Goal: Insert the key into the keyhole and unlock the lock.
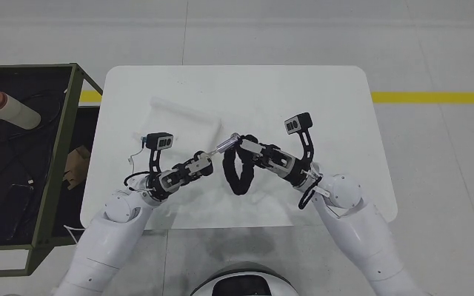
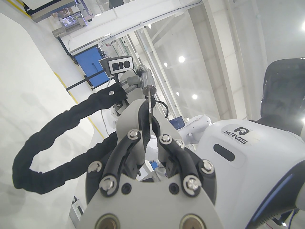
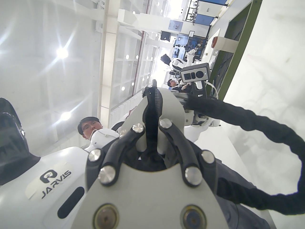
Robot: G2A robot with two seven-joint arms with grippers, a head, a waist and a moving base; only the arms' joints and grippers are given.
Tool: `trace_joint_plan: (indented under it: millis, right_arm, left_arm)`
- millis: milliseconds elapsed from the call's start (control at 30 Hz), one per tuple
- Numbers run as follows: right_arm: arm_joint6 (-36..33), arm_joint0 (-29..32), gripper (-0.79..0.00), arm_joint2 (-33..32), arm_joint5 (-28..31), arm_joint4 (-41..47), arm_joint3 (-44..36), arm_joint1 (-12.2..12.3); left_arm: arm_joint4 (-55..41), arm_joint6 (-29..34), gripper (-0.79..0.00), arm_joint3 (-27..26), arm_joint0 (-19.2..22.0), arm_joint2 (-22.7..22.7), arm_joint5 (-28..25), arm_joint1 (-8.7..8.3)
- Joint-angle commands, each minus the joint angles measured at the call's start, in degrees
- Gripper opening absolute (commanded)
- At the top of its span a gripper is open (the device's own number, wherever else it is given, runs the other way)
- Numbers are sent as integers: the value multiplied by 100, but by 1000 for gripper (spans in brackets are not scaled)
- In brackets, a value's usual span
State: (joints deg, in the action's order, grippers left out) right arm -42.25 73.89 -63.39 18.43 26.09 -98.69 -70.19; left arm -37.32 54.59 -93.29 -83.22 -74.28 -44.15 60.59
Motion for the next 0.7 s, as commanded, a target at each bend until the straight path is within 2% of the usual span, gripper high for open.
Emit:
trace_joint_plan:
  millis: [0, 367, 567, 667]
  right_arm:
    - [2, -15, -785, 17, -10, -42, 12, -3]
    - [78, -74, -785, 64, 36, -560, -52, -4]
    - [256, -20, -785, 27, 157, -1383, -228, 23]
    - [310, 41, -785, 37, 119, -1497, -321, 30]
  left_arm:
    - [-28, 72, -785, 16, -10, -20, -11, -5]
    - [-20, 251, -785, 105, -17, -92, 79, -18]
    - [79, 225, -785, 192, 29, -76, 150, -9]
    - [85, 244, -785, 238, 44, -78, 146, -8]
